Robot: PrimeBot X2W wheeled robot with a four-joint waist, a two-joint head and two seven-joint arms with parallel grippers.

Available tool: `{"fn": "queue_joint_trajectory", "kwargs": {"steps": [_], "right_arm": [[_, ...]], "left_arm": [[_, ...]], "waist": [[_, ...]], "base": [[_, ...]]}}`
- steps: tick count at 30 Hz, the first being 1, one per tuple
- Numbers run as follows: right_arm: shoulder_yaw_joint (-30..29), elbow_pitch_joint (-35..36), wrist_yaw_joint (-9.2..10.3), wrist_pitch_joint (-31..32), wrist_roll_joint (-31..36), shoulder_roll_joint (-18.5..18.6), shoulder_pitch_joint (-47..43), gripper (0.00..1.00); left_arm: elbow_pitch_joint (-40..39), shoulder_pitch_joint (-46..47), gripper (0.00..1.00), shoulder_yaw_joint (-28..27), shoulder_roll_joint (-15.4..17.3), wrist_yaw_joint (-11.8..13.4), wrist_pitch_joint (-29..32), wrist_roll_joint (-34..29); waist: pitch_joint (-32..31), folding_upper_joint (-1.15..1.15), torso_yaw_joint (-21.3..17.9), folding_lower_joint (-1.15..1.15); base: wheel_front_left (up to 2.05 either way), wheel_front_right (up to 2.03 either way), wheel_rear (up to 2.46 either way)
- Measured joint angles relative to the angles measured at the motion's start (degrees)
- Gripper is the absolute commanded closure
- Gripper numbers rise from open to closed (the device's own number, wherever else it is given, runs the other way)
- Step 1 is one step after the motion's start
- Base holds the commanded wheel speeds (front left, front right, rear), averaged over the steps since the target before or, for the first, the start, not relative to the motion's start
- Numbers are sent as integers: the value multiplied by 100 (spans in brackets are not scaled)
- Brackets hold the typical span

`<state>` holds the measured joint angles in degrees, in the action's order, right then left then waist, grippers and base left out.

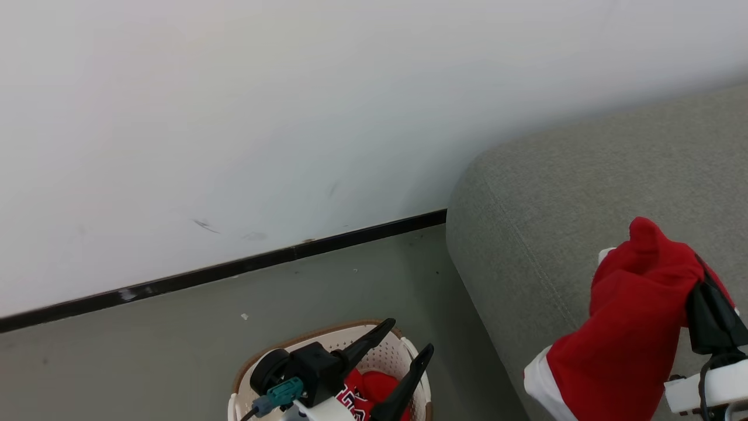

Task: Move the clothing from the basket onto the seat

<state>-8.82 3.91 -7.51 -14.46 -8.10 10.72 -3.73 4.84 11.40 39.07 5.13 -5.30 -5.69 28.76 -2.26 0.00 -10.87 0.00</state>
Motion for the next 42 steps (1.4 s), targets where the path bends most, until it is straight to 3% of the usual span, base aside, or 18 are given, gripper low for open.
{"fn": "queue_joint_trajectory", "kwargs": {"steps": [12,16,20,30,42], "right_arm": [[512,175,0,0,-164,-233,-78,100],[831,69,0,1,-201,-159,47,100],[956,-67,0,3,-205,53,733,100],[592,-730,0,212,-567,272,2481,100],[-26,-1856,0,457,-482,981,3967,100]], "left_arm": [[91,4,0,-198,1,55,-198,3],[76,3,0,-290,31,148,-226,-14],[-21,3,0,-361,65,267,-255,-70],[-312,14,0,-624,280,538,-279,-241],[-816,130,0,-559,454,625,-133,-470]], "waist": [[132,0,-635,0],[237,0,-770,0],[381,0,-849,0],[747,0,-847,0],[1264,0,-625,0]], "base": [[0,0,0],[0,0,0],[0,0,0],[0,0,0],[0,0,0]]}}
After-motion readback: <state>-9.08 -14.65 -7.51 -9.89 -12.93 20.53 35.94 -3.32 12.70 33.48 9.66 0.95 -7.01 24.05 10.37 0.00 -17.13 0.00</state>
